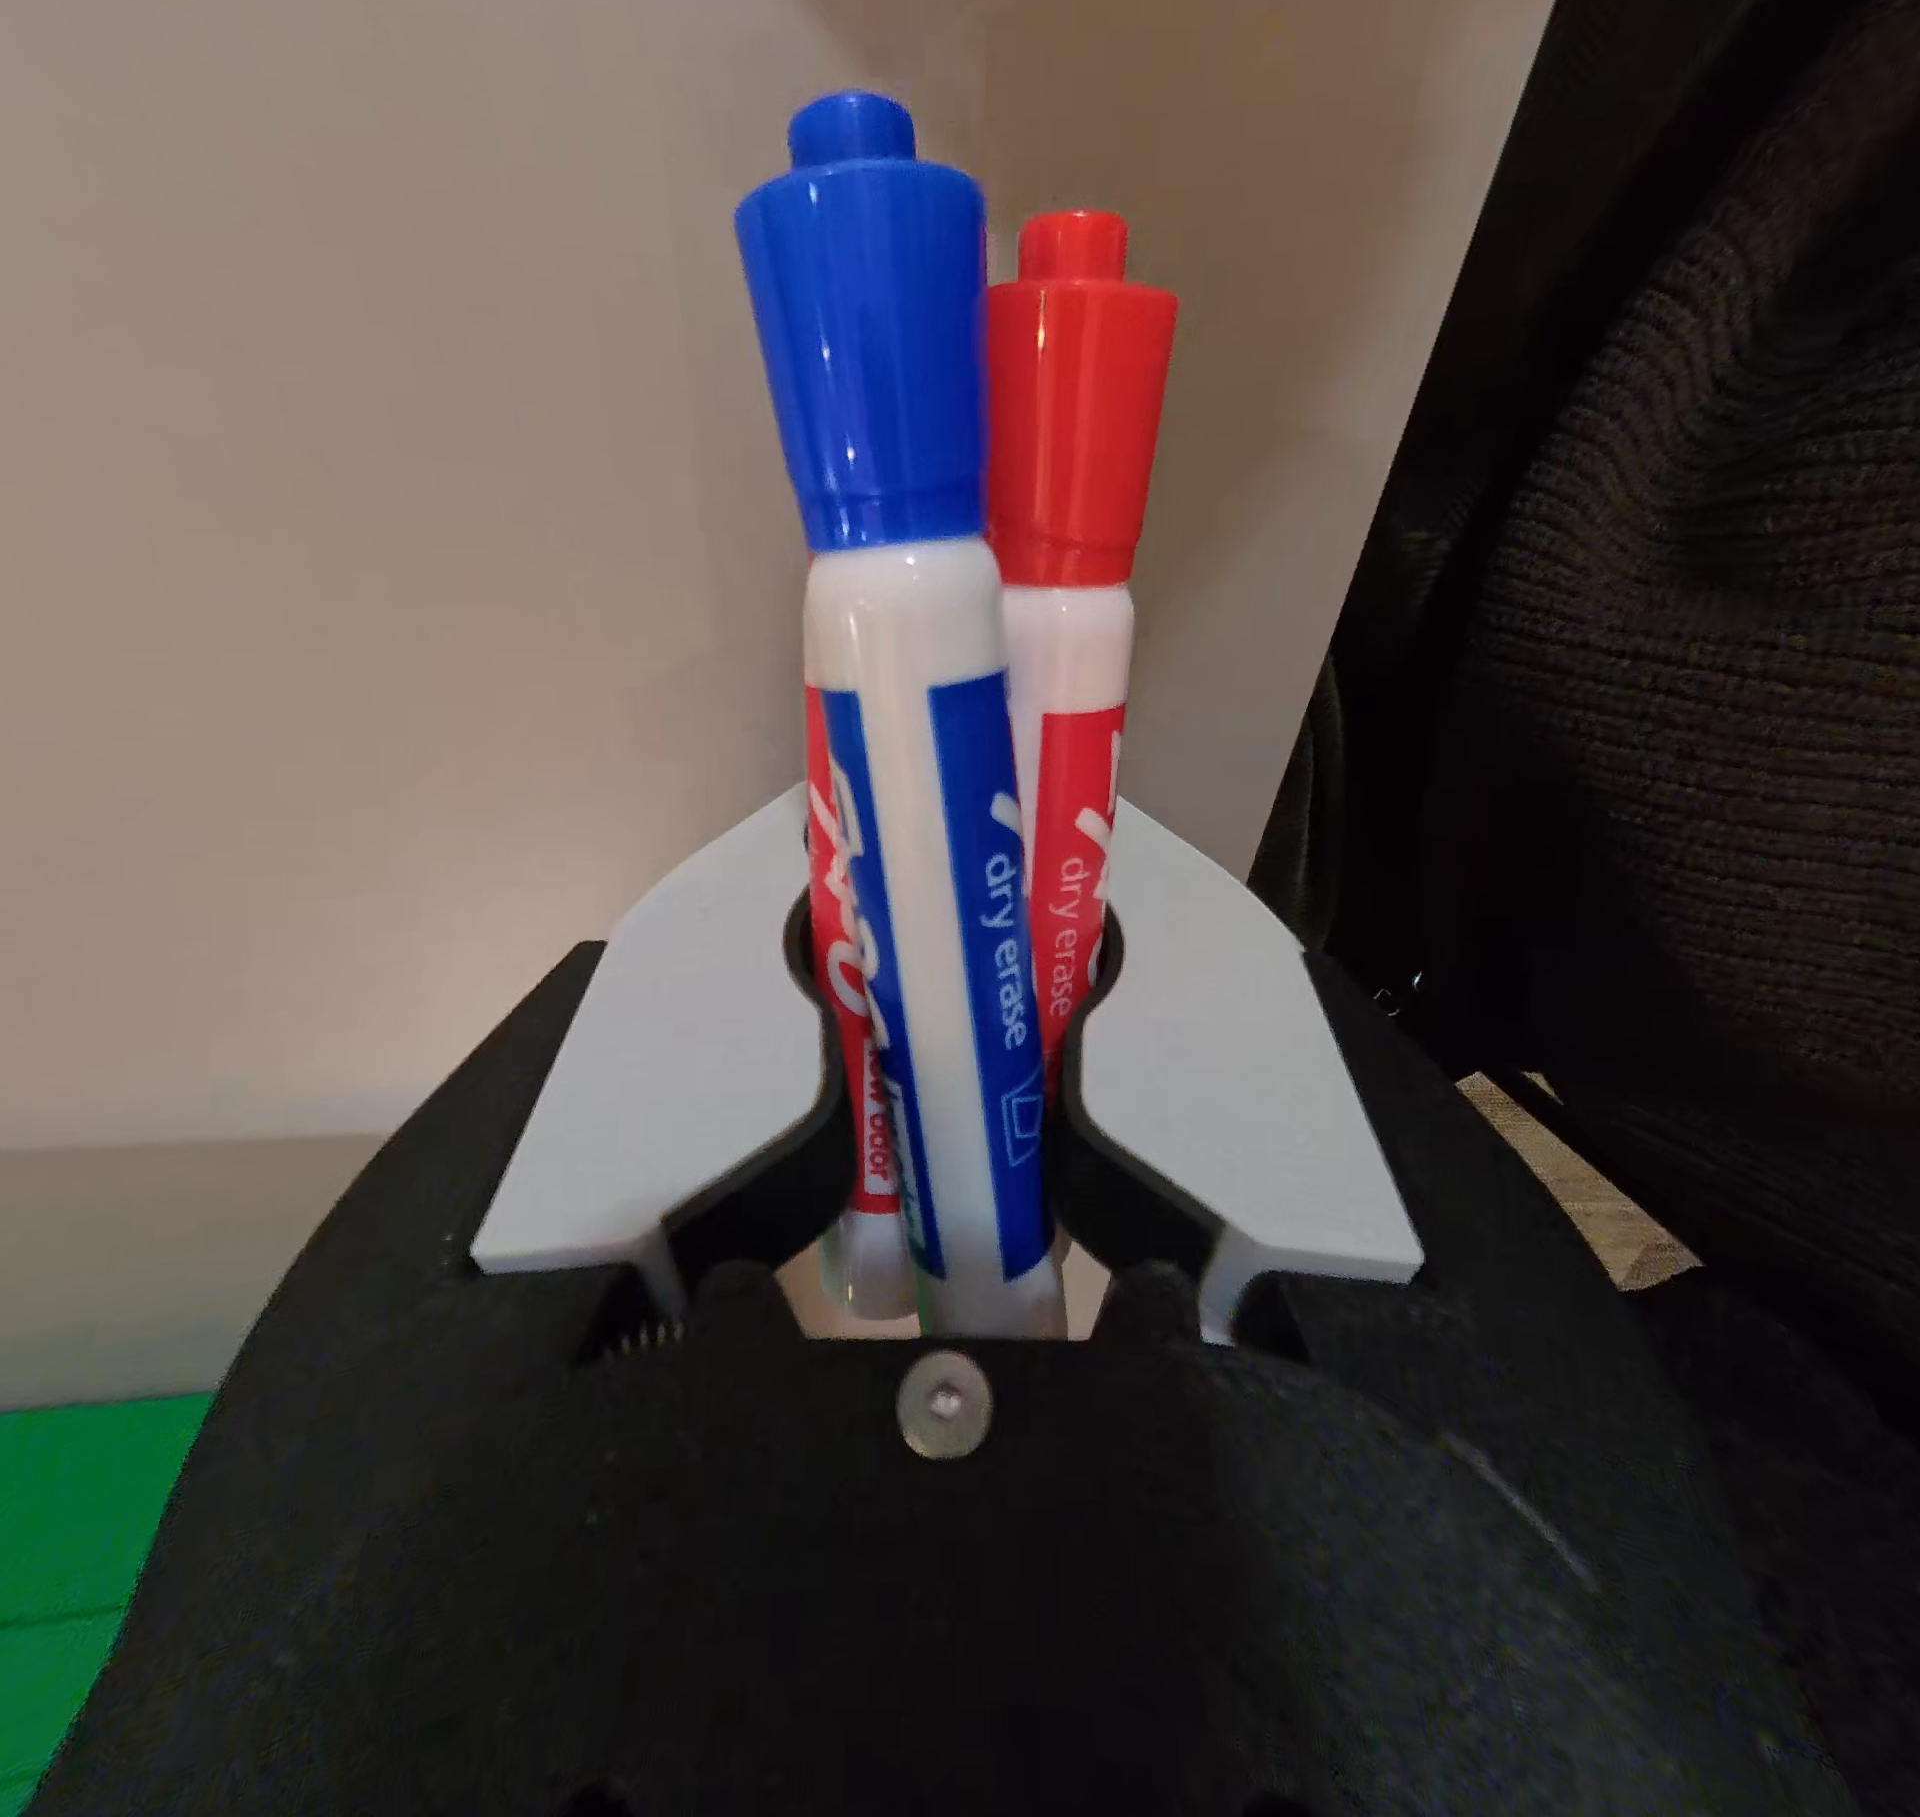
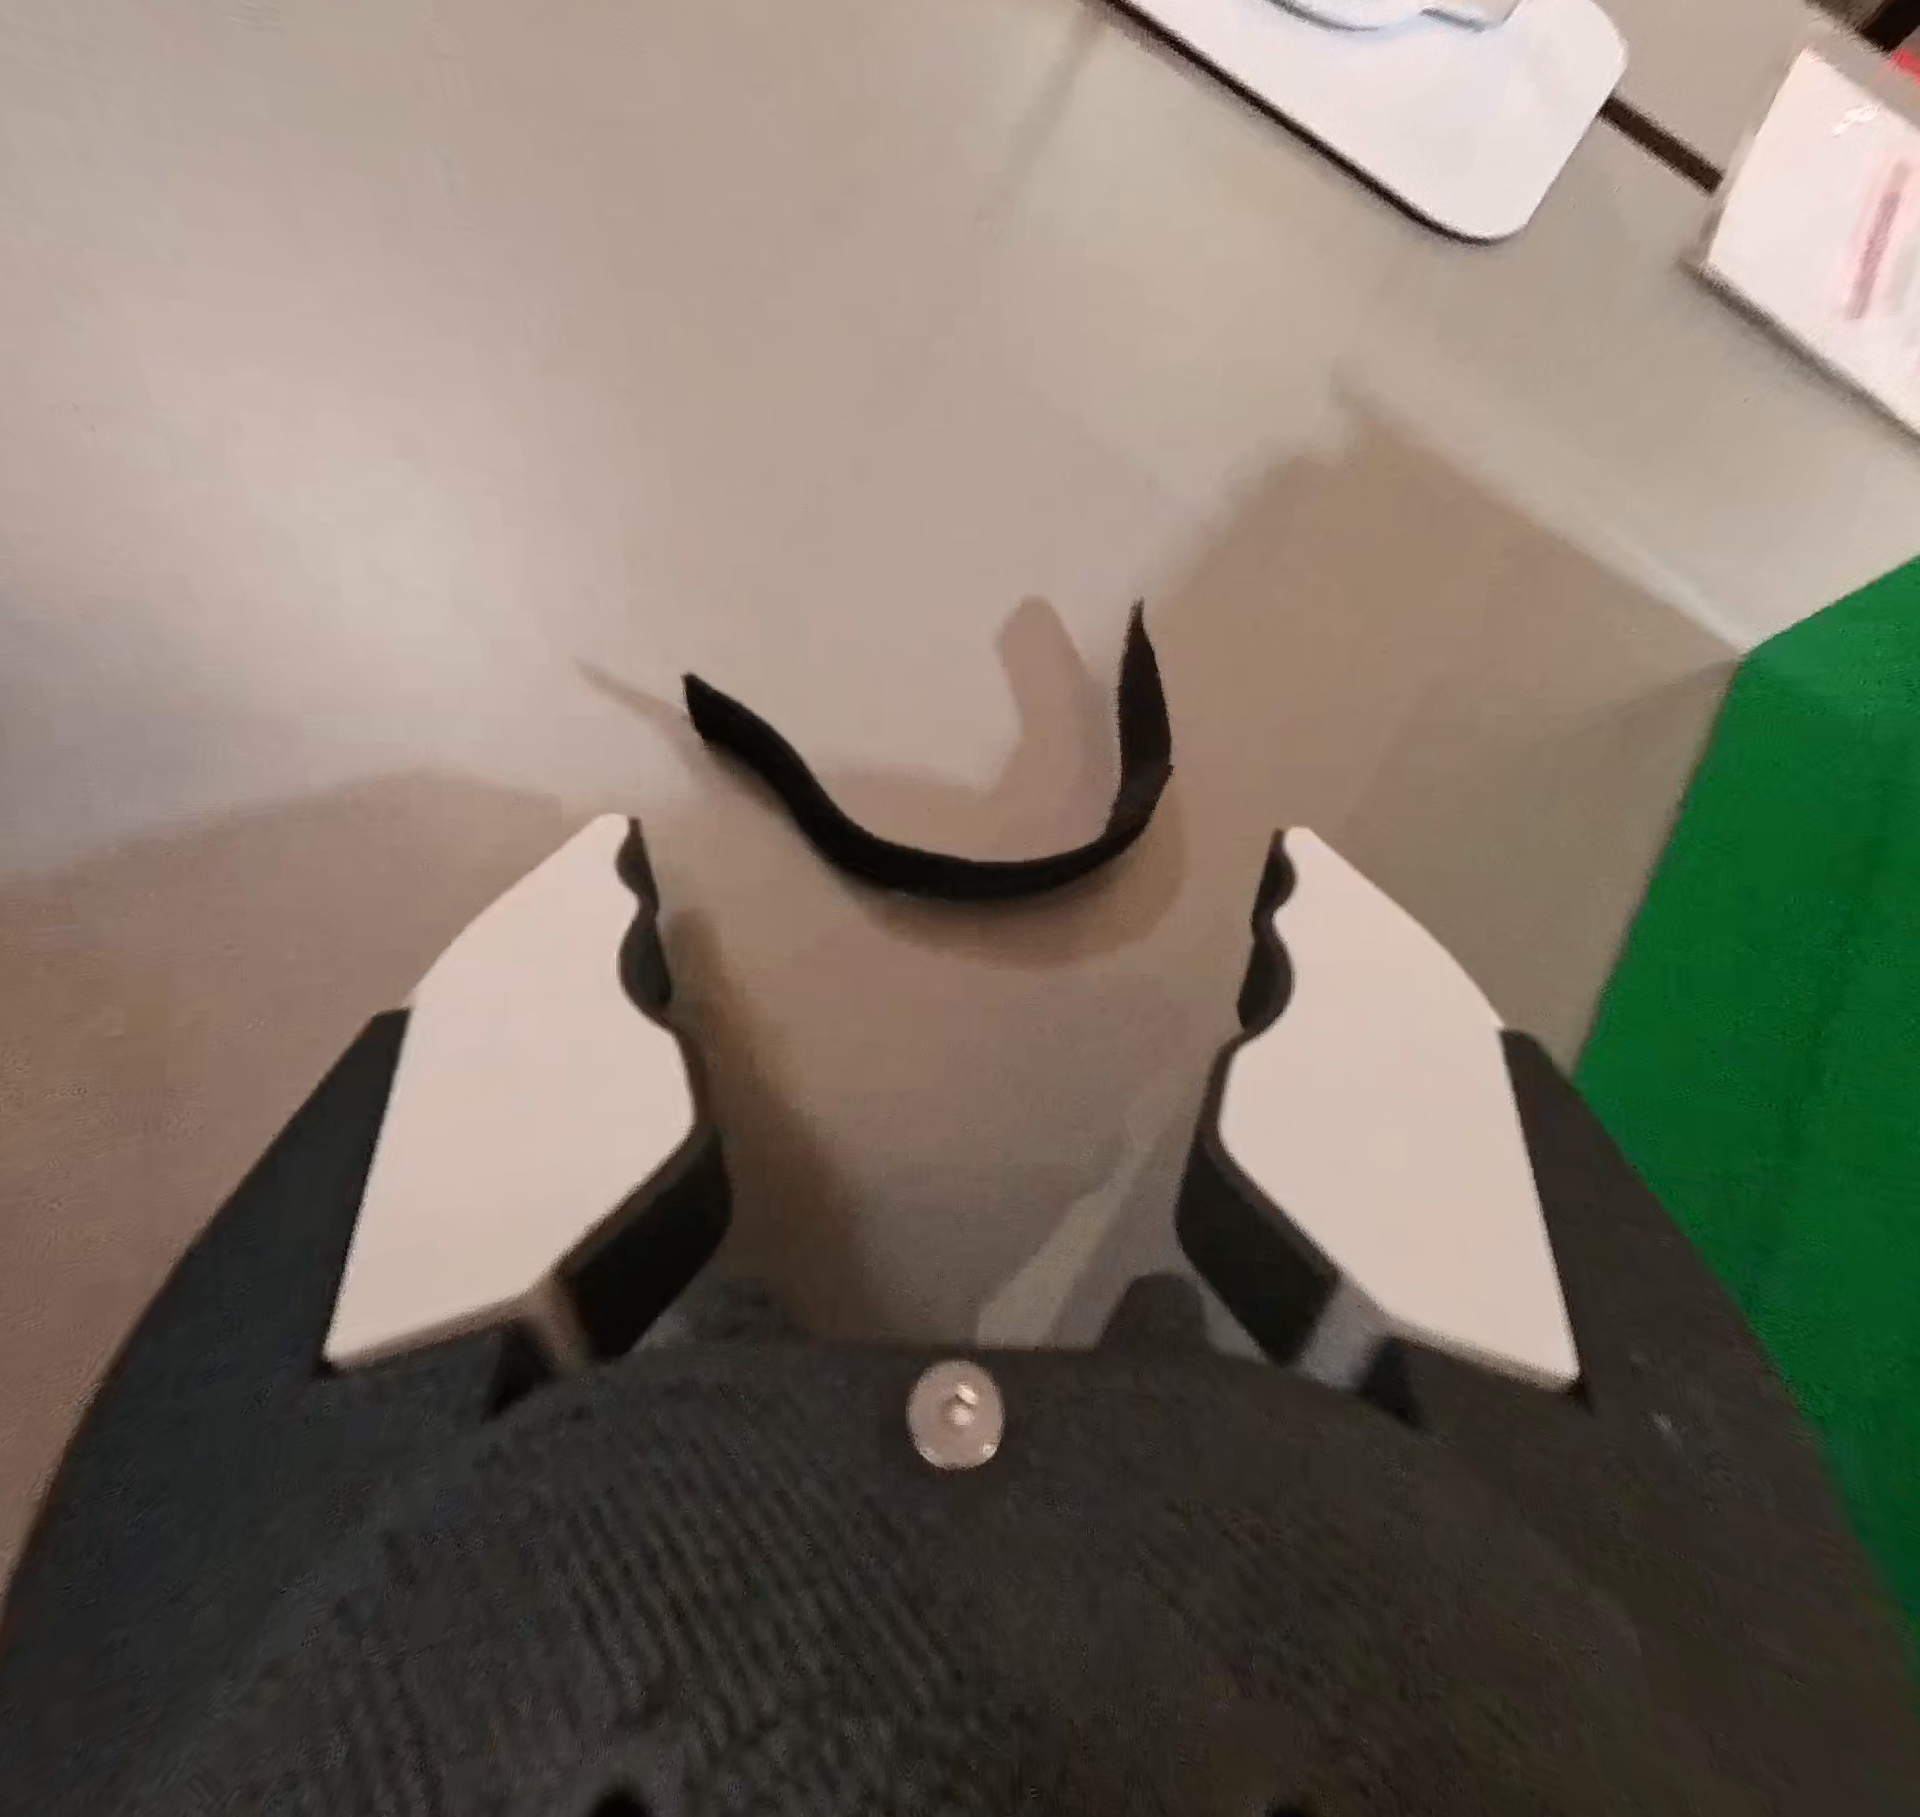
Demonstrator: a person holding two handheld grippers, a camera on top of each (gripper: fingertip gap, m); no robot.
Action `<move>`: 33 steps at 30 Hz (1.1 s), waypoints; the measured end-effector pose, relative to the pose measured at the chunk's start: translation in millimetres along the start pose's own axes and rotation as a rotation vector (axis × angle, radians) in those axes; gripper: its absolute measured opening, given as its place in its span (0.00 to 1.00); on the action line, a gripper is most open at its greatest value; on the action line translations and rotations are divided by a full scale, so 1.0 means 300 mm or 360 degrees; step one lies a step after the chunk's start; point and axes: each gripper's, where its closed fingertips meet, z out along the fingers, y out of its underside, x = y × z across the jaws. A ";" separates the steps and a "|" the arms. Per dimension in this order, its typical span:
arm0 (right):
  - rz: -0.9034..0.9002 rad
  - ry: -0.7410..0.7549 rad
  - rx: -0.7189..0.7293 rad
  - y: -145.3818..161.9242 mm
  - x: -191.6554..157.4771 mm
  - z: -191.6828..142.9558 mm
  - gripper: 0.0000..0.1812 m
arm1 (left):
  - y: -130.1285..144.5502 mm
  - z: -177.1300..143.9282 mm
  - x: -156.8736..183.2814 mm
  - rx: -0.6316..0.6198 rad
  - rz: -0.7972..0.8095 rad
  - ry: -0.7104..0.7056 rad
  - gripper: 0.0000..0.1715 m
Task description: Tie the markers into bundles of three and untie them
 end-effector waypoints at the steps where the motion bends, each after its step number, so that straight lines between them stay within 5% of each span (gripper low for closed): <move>1: 0.0025 -0.0022 -0.0033 0.004 -0.003 0.012 0.62 | -0.004 0.000 0.004 -0.0002 0.0010 -0.0003 0.25; 10: 0.0271 -0.0312 -0.0070 -0.020 0.001 0.072 0.54 | -0.027 -0.027 0.037 -0.0011 0.0059 -0.0056 0.25; 23: 0.0178 -0.0263 -0.0043 -0.033 -0.018 0.086 0.51 | -0.015 -0.043 0.037 -0.0023 0.0045 -0.0087 0.25; 28: 0.0070 -0.0259 -0.0057 -0.028 -0.042 0.085 0.37 | -0.007 -0.047 0.035 -0.0037 0.0034 -0.0102 0.25; 33: 0.0025 -0.0269 -0.0120 -0.001 -0.057 0.083 0.36 | -0.008 -0.058 0.039 -0.0028 0.0035 -0.0111 0.25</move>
